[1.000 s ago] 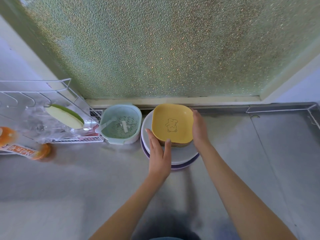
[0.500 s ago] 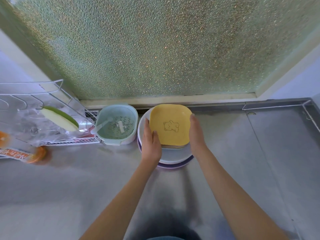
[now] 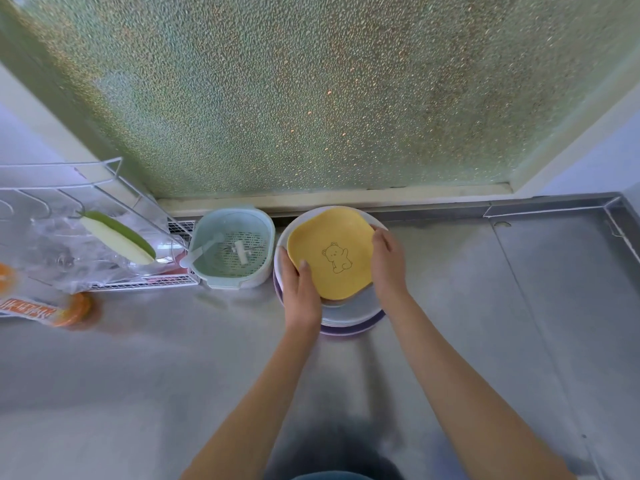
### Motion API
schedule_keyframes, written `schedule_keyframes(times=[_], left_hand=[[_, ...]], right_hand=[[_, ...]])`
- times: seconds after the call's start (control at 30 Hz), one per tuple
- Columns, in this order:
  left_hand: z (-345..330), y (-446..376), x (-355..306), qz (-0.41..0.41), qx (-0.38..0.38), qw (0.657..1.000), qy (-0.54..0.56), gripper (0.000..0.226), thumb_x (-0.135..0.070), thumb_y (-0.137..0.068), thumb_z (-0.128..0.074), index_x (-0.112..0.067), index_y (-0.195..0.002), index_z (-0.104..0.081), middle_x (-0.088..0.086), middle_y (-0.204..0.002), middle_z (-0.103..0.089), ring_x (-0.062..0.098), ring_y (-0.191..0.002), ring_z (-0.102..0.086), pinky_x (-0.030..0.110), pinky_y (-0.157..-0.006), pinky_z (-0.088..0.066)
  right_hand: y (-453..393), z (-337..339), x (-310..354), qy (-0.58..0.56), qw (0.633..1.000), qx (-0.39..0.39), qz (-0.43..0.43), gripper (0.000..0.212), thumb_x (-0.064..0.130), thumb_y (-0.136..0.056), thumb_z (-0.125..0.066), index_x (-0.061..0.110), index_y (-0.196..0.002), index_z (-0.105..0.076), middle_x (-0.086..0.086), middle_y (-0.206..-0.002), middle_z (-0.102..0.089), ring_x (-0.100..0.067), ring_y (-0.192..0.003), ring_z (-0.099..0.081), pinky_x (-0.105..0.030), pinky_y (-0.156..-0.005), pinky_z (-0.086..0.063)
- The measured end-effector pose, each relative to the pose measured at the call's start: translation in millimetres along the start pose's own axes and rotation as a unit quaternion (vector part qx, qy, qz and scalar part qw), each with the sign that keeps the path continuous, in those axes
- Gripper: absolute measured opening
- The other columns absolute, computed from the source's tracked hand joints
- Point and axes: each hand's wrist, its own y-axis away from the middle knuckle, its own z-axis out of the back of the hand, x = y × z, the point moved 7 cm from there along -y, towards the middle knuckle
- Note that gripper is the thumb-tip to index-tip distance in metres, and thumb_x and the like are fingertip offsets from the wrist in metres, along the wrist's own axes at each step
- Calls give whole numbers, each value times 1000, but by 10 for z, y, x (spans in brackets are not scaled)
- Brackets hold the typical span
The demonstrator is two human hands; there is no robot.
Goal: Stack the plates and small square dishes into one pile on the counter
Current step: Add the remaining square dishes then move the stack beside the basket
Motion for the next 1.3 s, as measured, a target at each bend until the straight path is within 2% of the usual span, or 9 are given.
schedule_keyframes(times=[0.1, 0.23, 0.37, 0.47, 0.63, 0.87, 0.97, 1.2, 1.3], left_hand=[[-72, -103, 5, 2, 38, 999, 2, 50, -23, -103, -25, -23, -152, -12, -8, -158, -16, 9, -144, -19, 32, -120, -18], [-73, -360, -172, -3, 110, 993, -47, 48, -24, -103, -29, -20, -150, -18, -16, -144, -25, -1, -129, -27, -4, -91, -23], [-75, -474, -202, 7, 135, 990, -30, 50, -30, -103, -31, -27, -151, -16, -8, -157, -20, 9, -143, -21, 18, -103, -19], [-89, -529, -217, -3, 117, 993, -27, 45, -29, -103, -31, -28, -148, -29, -5, -153, -31, 13, -141, -28, 25, -111, -21], [-66, -609, -201, 11, 89, 996, -25, 38, -28, -100, -32, -27, -132, -52, -1, -135, -54, 17, -126, -49, 43, -109, -40], [-68, -614, -193, -3, 62, 998, -22, 37, -23, -101, -32, -21, -130, -55, -4, -125, -59, 13, -116, -53, 28, -97, -41], [-74, -613, -206, -9, 61, 998, -21, 37, -24, -101, -32, -21, -129, -56, -5, -121, -58, 12, -113, -53, 26, -93, -40], [-84, -620, -179, -17, 68, 997, -14, 36, -26, -102, -32, -22, -130, -54, -4, -122, -58, 12, -113, -53, 26, -91, -40], [-82, -601, -194, -9, 70, 997, -19, 36, -26, -102, -32, -22, -131, -53, -4, -122, -57, 13, -113, -52, 27, -91, -40]], right_hand=[[105, 46, -109, -39, 997, -68, -12, 30, 21, -97, -35, 24, -99, -65, 10, -85, -55, -8, -72, -47, -26, -71, -40], [218, 75, -206, -77, 992, -99, -29, 30, 20, -95, -36, 21, -104, -64, 5, -95, -60, -13, -85, -51, -30, -80, -41], [34, 165, -77, -107, 992, -56, -31, 42, 12, -91, -40, 18, -128, -57, 1, -131, -57, -12, -120, -51, -33, -104, -40], [-109, 40, 124, -89, 994, 57, 3, 42, 19, -96, -37, 22, -137, -47, 8, -141, -46, -6, -129, -41, -29, -110, -31], [-199, -86, 265, 21, 991, 127, 49, 38, 27, -101, -30, 25, -133, -51, 11, -134, -50, 2, -117, -40, -16, -97, -27], [-196, -61, 213, 27, 993, 49, 99, 35, 16, -100, -33, 17, -118, -63, 6, -110, -62, -6, -97, -52, -11, -78, -38], [-190, -48, 211, 24, 994, 40, 98, 34, 14, -100, -34, 15, -116, -65, 7, -104, -62, -3, -86, -52, 0, -69, -36], [-168, -32, 197, 9, 995, 44, 93, 35, 16, -101, -34, 14, -119, -63, 3, -106, -61, -7, -87, -50, 1, -67, -34], [-135, -28, 222, 20, 995, 49, 85, 35, 19, -101, -33, 17, -120, -63, 0, -105, -62, -20, -88, -52, 1, -64, -35]])
